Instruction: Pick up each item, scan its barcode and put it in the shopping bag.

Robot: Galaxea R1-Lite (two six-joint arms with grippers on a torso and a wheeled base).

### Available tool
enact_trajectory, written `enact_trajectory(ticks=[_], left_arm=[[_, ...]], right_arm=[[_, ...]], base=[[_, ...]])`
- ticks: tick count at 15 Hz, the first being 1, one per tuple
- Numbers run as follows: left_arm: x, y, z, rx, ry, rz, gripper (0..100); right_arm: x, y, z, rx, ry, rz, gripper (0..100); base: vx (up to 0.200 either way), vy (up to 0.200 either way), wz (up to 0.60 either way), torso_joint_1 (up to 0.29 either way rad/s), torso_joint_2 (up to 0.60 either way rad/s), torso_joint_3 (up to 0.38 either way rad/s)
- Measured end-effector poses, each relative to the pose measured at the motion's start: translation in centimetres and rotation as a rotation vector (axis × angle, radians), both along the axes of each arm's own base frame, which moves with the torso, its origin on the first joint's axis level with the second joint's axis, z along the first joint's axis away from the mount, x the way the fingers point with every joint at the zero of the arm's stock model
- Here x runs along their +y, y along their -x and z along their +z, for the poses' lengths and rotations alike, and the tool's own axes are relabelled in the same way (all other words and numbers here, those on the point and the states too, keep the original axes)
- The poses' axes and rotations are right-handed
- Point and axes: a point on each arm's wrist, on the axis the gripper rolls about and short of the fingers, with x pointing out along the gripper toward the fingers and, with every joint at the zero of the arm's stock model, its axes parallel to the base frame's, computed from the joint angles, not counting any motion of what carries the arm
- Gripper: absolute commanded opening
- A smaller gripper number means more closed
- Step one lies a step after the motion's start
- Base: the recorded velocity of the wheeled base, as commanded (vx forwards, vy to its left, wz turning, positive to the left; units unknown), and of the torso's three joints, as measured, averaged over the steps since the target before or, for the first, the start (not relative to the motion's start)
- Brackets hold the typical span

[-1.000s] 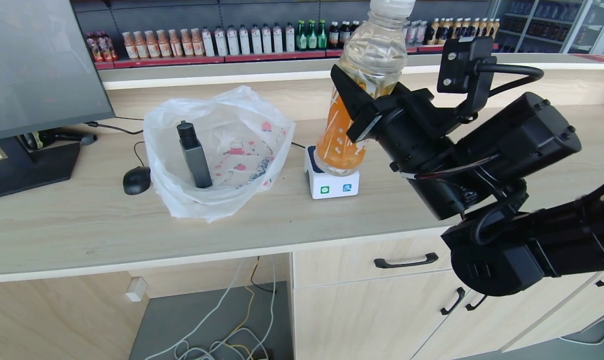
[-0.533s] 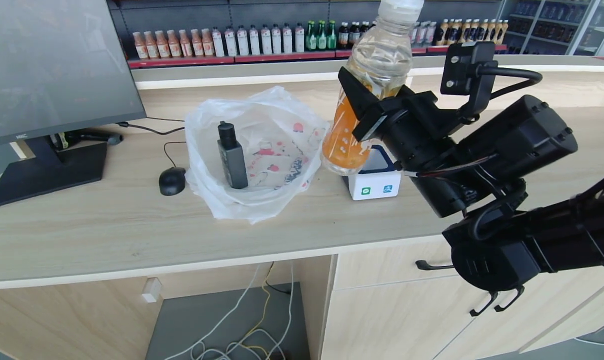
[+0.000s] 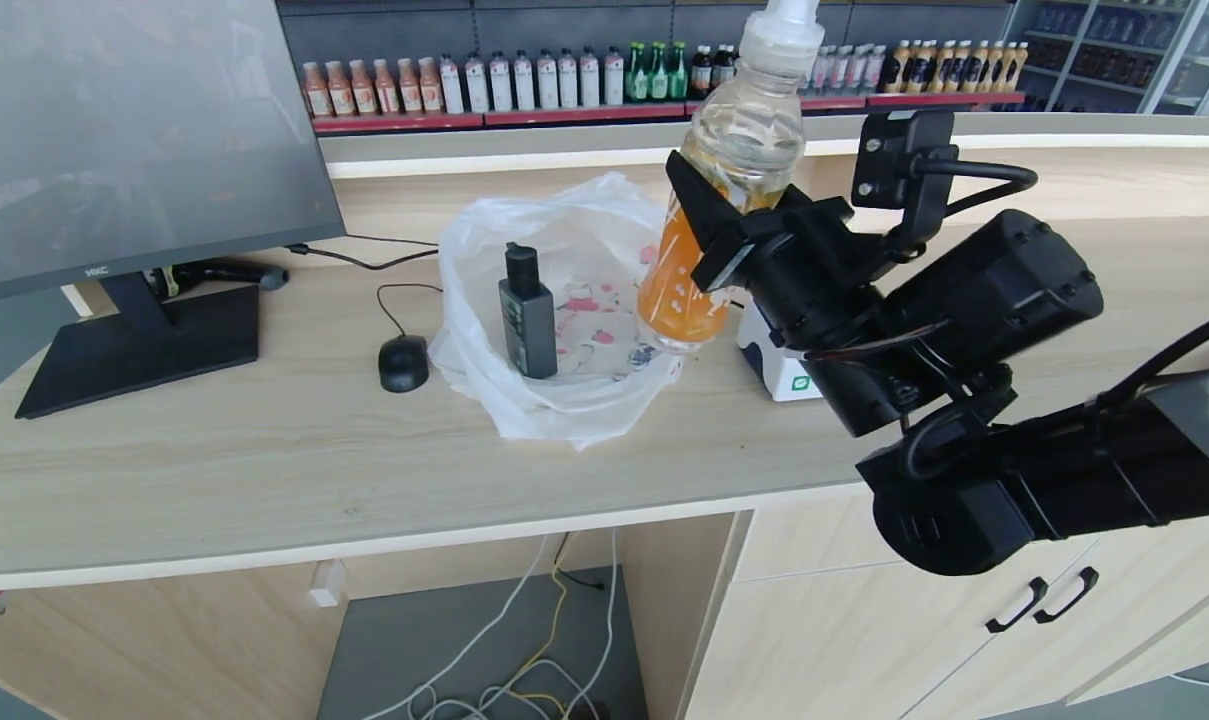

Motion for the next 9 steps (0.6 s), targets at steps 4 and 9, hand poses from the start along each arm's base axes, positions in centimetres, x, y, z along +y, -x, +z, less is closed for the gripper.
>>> enact_trajectory(ticks=[4, 9], left_arm=[[0.0, 0.0, 0.0, 0.0, 0.001, 0.001, 100], [0.0, 0.0, 0.0, 0.0, 0.0, 0.001, 100]], right_arm=[[0.7, -0.7, -1.1, 0.026, 0.035, 0.021, 0], [0.7, -3.2, -1.4, 0.14, 0.08, 0.005, 0]], base=[[0.0, 0.0, 0.0, 0.0, 0.0, 0.0], [0.0, 0.0, 0.0, 0.0, 0.0, 0.0]])
